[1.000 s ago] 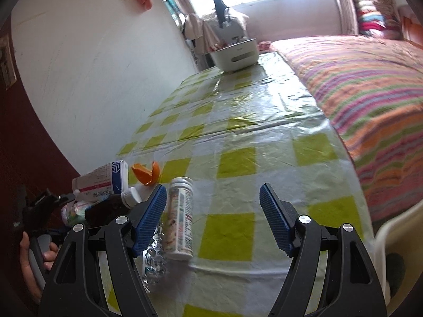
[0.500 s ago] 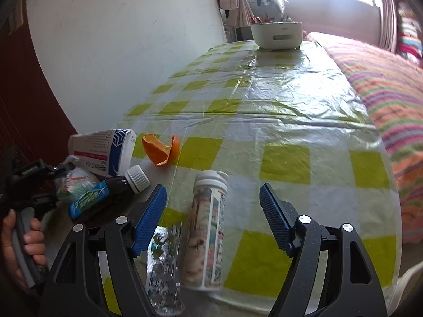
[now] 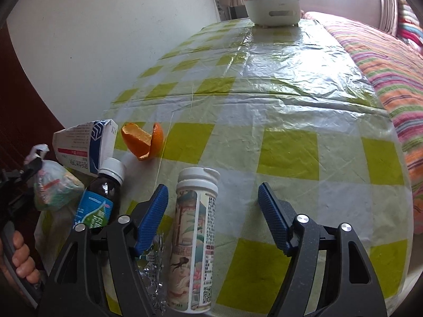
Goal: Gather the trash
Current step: 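Grasp the white plastic bag with the left tool while the right grasps the white pill tube, then carry the plastic bag and pill tube with both tools over the cream bin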
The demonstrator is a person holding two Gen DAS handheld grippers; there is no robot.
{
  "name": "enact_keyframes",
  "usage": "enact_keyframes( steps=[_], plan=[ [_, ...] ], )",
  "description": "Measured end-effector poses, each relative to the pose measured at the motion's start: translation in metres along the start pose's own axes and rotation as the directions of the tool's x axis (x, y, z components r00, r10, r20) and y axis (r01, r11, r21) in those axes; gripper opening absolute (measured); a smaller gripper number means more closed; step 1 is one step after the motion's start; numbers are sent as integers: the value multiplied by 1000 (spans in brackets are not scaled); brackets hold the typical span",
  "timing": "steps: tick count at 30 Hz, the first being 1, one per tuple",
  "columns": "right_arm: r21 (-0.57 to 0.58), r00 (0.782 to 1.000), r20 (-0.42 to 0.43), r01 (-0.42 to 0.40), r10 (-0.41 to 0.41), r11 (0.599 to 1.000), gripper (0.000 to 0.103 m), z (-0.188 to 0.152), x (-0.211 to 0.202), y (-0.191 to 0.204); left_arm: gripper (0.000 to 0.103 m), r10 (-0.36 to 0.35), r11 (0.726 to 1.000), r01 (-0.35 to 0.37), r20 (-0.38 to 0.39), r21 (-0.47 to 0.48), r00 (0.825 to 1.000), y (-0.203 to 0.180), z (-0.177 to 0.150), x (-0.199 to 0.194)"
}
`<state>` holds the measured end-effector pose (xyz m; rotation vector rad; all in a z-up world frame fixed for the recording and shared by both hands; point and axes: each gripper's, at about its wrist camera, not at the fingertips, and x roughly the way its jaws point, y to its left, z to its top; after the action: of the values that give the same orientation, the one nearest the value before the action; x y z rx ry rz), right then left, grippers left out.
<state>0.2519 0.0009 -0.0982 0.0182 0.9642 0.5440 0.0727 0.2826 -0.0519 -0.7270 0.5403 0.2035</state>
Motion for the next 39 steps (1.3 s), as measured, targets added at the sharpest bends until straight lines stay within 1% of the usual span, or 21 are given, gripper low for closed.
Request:
enact_keyframes(
  steps=[2,4,8,12,19,31,39],
  plan=[
    [-17,1000,-5,6,-6,1000,47,1,0,3,41,-8,999,7,28,46,1000,-9,0,-4],
    [-33,1000,-10,7,-7,999,36,1,1,6,41,-17,998,13,49,68,999,-15,-1,-8],
    [-52,1000,-7,6,-6,999,32,-3,-2,10,41,-29,993,21,76,112,997,-27,-2,-12],
    [-38,999,34,-6,8,999,32,-5,-16,8,41,-55,989,42,85,142,995,-36,-6,-14],
    [17,991,129,-25,23,1000,32,-8,-53,-13,41,-101,978,83,88,191,991,-55,-13,-14],
    [95,973,230,-38,16,995,31,-24,-97,-51,41,-176,950,159,41,270,984,-93,-35,-7],
    [150,960,280,-18,-25,989,31,-39,-127,-83,41,-223,924,213,-6,317,975,-121,-53,-1]
  ],
)
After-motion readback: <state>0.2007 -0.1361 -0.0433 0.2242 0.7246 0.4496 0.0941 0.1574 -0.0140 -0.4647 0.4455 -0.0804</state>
